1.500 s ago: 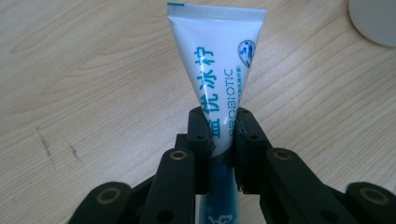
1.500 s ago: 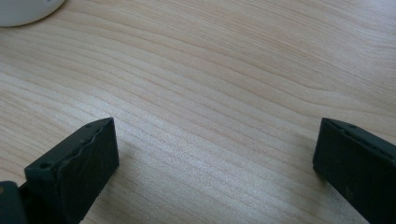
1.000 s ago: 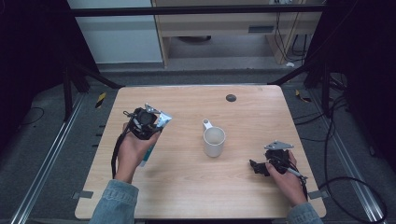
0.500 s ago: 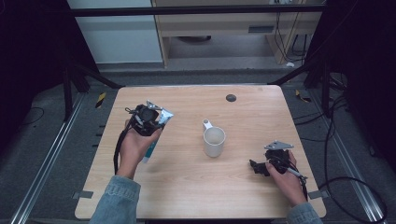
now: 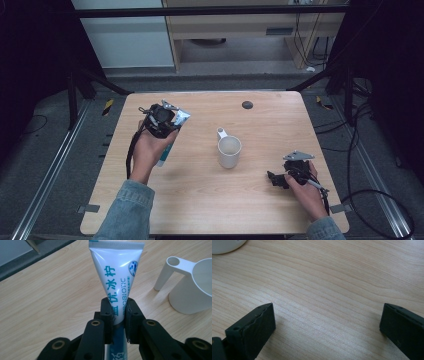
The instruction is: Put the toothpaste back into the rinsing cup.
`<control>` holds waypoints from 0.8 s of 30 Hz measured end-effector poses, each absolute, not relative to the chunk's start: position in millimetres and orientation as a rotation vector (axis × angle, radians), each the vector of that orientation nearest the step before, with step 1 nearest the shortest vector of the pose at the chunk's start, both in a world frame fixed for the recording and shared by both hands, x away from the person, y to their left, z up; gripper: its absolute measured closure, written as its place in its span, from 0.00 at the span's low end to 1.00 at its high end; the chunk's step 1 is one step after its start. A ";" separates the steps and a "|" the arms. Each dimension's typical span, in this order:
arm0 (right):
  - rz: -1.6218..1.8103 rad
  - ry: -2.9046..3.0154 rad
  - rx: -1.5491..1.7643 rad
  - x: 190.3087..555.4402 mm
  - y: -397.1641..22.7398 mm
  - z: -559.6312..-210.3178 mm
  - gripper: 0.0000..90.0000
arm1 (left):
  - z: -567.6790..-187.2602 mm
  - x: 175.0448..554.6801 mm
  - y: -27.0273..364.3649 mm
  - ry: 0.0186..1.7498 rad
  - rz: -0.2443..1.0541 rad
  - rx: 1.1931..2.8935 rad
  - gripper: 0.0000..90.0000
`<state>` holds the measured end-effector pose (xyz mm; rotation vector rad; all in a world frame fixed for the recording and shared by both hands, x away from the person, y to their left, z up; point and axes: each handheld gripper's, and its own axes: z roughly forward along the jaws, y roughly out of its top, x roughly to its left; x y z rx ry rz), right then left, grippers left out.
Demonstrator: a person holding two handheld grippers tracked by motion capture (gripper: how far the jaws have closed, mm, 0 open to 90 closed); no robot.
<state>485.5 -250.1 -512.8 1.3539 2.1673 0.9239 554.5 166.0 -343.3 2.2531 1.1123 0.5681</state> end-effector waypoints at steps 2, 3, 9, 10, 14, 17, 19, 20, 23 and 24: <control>0.924 2.168 1.354 485.5 -250.1 -512.8 0.00 | -344.2 557.2 164.6 1.116 0.575 2.251 0.87; 0.924 2.168 1.354 485.5 -250.1 -512.8 0.00 | -344.6 558.4 163.9 1.119 0.577 2.247 0.87; 0.924 2.167 1.354 485.5 -250.1 -512.8 0.00 | -347.5 565.0 161.3 1.130 0.577 2.229 0.87; 0.924 2.168 1.354 485.5 -250.1 -512.8 0.00 | -347.9 566.0 160.5 1.134 0.576 2.224 0.87; 0.922 2.168 1.352 485.5 -250.2 -512.8 0.00 | -348.3 567.4 156.4 1.133 0.574 2.204 0.88; 0.924 2.167 1.353 485.5 -250.1 -512.8 0.00 | -347.9 567.9 152.8 1.134 0.574 2.192 0.87; 0.922 2.168 1.352 485.5 -250.2 -512.8 0.00 | -347.7 568.2 151.7 1.131 0.582 2.184 0.87; 0.924 2.167 1.353 485.5 -250.1 -512.8 0.00 | -346.9 568.7 149.3 1.128 0.593 2.178 0.87; 0.924 2.167 1.355 485.4 -250.0 -512.8 0.00 | -346.2 568.8 146.6 1.127 0.601 2.159 0.87; 0.924 2.167 1.354 485.5 -250.0 -512.8 0.00 | -345.2 569.0 143.4 1.117 0.593 2.168 0.87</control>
